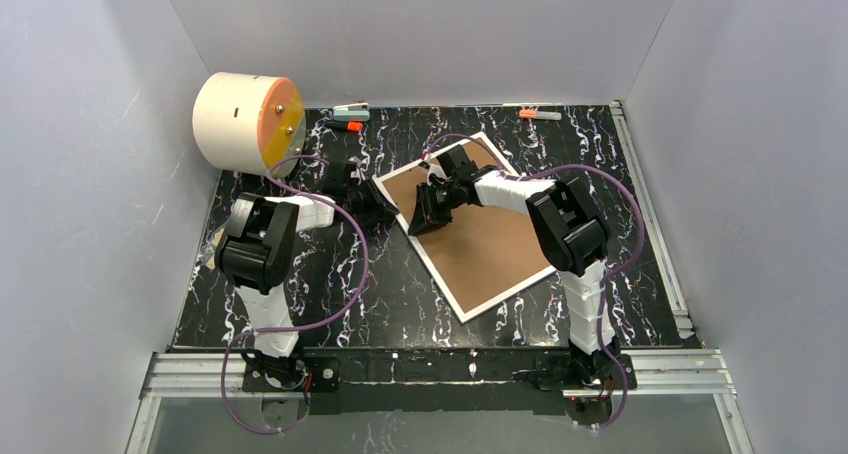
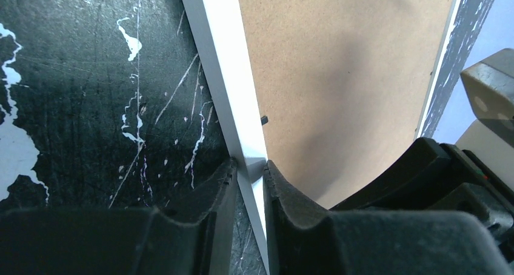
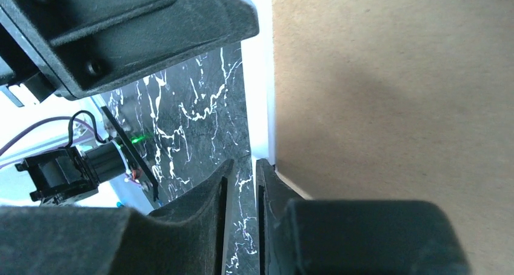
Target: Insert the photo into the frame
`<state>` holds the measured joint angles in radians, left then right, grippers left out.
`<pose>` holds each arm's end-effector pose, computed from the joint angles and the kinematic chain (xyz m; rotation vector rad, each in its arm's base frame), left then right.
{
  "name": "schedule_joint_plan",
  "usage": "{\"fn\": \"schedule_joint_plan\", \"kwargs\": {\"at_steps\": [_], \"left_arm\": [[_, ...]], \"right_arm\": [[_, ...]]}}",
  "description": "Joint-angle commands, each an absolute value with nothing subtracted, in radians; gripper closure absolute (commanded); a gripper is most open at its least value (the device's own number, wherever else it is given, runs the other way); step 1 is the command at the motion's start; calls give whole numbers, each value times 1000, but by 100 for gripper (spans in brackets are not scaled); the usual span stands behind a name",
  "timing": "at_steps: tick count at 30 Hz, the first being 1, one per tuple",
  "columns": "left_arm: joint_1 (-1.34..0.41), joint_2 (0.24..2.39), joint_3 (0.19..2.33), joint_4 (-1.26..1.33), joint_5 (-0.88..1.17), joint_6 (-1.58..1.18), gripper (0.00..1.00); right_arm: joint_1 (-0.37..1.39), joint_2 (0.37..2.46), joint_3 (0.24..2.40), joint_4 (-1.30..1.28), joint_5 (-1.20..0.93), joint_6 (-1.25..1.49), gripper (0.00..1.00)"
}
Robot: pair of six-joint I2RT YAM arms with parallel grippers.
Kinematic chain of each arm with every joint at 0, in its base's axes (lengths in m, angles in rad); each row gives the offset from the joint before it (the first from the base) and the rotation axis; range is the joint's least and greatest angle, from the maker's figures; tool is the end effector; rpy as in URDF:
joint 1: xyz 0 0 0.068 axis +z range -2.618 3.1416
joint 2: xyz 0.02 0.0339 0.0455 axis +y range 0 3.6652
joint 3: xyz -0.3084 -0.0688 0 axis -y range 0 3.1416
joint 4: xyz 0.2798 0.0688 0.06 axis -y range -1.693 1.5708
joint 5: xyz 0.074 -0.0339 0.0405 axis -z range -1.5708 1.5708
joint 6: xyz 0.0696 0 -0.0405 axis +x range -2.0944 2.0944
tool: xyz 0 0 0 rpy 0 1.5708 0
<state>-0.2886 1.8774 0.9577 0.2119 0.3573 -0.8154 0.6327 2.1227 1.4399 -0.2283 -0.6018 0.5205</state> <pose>0.4112 -0.1475 0.1308 -0.4347 2.3831 -0.9541 0.3937 0.3376 0.1423 -0.4315 2.6410 1.1889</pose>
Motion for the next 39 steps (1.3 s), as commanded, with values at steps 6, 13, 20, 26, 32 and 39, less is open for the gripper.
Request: {"fn": "schedule_joint_plan", "kwargs": {"at_steps": [6, 13, 20, 26, 32, 39], "left_arm": [[-297, 1966, 914, -58, 175, -741, 85], [-297, 1974, 918, -55, 186, -738, 86], [-298, 1973, 917, -54, 191, -731, 86], [-298, 1977, 916, -54, 195, -724, 86], [-298, 1977, 914, -55, 198, -720, 86], [-297, 1977, 913, -63, 192, -714, 87]], "right_arm": [[571, 2127, 1404, -200, -592, 500, 73], [567, 2141, 1410, -216, -606, 491, 73], [567, 2079, 1391, -70, -735, 541, 77], [577, 2088, 1401, -36, -797, 550, 84], [590, 2119, 1417, -75, -788, 539, 84], [594, 2157, 1436, -133, -760, 517, 83]]}}
